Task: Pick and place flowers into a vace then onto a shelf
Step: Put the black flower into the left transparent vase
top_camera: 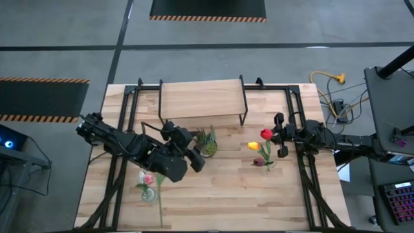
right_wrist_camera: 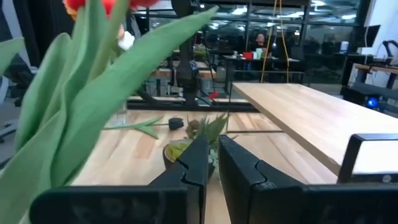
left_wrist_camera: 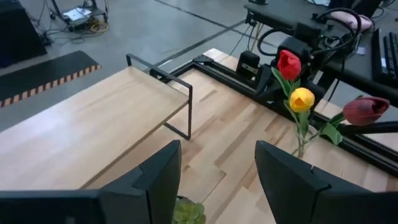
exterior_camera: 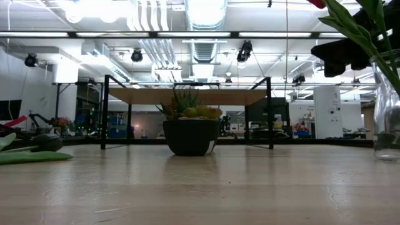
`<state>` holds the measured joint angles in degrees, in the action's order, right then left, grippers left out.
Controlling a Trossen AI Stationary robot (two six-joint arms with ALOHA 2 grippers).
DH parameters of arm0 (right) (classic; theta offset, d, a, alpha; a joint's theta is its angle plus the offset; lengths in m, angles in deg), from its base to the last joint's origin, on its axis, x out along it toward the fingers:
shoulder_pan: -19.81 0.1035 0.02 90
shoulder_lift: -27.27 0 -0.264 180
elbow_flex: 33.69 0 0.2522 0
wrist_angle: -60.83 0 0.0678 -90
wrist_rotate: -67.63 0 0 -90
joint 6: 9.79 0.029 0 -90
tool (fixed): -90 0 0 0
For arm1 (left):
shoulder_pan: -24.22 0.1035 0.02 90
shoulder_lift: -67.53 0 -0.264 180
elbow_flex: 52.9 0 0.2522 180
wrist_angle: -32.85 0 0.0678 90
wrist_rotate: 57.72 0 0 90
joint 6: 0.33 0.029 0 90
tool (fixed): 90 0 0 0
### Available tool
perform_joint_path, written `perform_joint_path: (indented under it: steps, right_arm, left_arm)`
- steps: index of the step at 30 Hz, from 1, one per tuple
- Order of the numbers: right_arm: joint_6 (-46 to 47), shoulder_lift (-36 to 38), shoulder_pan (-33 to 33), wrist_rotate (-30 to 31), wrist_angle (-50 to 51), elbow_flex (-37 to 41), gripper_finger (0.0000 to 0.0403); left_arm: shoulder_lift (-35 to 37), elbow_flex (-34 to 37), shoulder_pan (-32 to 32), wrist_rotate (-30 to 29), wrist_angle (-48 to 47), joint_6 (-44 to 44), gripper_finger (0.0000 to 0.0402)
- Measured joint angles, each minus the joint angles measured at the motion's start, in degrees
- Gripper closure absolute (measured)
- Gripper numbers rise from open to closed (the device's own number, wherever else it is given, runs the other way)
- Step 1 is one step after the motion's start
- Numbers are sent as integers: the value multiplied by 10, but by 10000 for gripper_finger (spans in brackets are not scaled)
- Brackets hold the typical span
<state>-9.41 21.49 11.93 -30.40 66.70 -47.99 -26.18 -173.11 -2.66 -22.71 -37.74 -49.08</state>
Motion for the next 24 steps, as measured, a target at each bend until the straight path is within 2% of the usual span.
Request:
perform_joint_path:
  steps: [5, 9, 24]
  right_arm:
    - [-6, 0, 0, 0, 1, 0, 374]
    - [-7, 0, 0, 8, 1, 0, 374]
    - [-10, 0, 0, 22, 1, 0, 374]
  left_arm:
    - [-1, 18, 6, 23, 1, -8, 213]
    - [-1, 64, 20, 40, 0, -63, 213]
    - [-1, 231, 100, 317, 0, -281, 213]
